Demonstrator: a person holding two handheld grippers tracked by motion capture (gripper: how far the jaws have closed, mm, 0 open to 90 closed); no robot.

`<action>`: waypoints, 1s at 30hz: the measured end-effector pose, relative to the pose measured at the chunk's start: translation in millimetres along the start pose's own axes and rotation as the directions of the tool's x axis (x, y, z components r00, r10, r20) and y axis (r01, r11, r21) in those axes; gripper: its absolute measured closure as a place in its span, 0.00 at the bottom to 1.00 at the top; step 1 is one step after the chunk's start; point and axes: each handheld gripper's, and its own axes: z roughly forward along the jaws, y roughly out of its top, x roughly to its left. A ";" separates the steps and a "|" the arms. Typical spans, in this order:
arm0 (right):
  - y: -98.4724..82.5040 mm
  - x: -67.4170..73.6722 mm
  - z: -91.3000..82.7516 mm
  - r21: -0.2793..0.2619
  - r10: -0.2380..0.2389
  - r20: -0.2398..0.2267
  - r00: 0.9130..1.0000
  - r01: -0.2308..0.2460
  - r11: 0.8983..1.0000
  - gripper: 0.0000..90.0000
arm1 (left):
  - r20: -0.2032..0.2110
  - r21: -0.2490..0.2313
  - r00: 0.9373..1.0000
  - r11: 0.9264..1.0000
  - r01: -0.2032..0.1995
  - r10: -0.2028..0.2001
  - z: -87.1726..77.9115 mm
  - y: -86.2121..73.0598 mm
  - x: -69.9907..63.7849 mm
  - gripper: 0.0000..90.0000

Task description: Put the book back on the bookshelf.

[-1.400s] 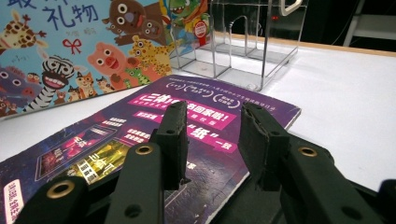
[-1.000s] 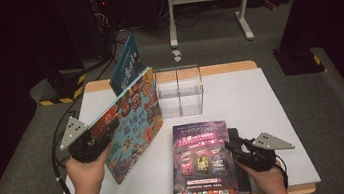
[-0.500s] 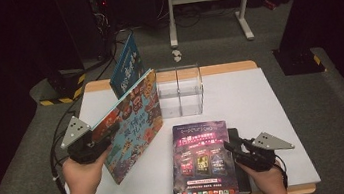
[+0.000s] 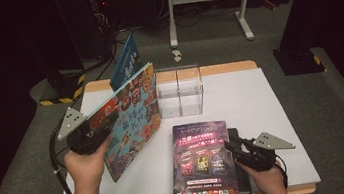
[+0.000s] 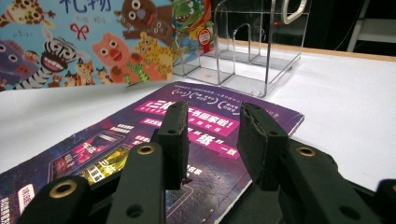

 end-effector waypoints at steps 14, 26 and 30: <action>0.4 0.7 0.8 -0.002 0.003 -0.006 1.000 -0.003 1.000 0.70 | -0.080 -0.074 0.996 0.996 -0.049 0.043 17.5 1.7 -1.3 0.90; 0.6 0.4 -0.8 -0.007 0.005 -0.009 1.000 -0.005 1.000 0.70 | -0.122 -0.128 0.992 0.990 -0.056 0.040 54.8 -8.4 -5.0 0.90; 0.8 -0.3 -1.6 -0.008 0.008 -0.011 1.000 -0.008 1.000 0.70 | -0.134 -0.150 0.990 0.987 -0.059 0.039 68.3 -13.7 -5.1 0.90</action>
